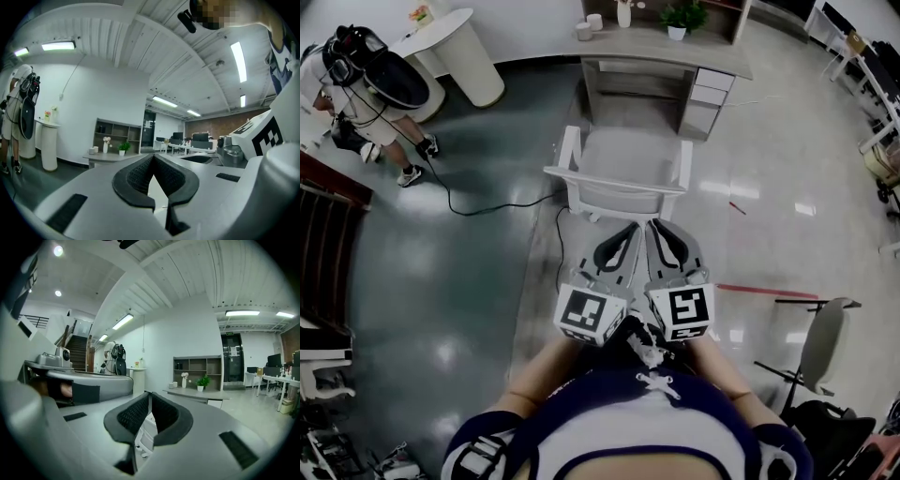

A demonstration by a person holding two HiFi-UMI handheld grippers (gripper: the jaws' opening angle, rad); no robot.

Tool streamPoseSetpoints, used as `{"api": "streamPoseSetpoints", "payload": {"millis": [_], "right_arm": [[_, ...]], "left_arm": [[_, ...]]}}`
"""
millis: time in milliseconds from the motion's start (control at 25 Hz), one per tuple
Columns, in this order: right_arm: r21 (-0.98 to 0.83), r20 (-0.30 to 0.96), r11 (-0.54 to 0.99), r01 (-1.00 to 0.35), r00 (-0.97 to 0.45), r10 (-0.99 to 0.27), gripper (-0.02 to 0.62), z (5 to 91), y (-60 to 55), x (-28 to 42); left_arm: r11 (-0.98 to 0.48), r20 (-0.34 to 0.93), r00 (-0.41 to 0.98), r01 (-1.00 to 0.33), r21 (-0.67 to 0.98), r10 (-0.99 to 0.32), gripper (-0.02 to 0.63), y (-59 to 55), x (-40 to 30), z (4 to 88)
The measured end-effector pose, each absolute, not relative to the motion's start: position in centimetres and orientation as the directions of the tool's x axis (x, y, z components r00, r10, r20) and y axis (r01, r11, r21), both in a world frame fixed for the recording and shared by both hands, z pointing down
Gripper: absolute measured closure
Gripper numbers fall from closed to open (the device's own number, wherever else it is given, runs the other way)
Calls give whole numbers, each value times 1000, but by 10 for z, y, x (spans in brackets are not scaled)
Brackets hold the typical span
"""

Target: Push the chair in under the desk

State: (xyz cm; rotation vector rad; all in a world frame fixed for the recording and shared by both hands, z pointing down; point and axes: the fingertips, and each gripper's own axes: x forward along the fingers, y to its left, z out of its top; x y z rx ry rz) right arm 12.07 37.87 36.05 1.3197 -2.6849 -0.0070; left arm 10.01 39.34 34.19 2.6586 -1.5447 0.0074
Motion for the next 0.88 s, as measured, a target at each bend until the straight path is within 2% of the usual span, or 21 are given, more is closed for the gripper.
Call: {"api": "streamPoseSetpoints", "payload": {"millis": [440,680,880], "right_arm": [[52,193,626,-778,-607,-771,584,390,341,118],[72,234,647,-760,-617,-751,584,404,305,101],[159,288,695,-701,-640,-712,583,420,276,82]], "left_arm": [[-464,131,456,-885,-42,-880,598,341,65,375],[-496,169,485,-868,-27,-858,598,305,51,390],[-526,244,508,-850,-9,-826,598,271,44,411]]}}
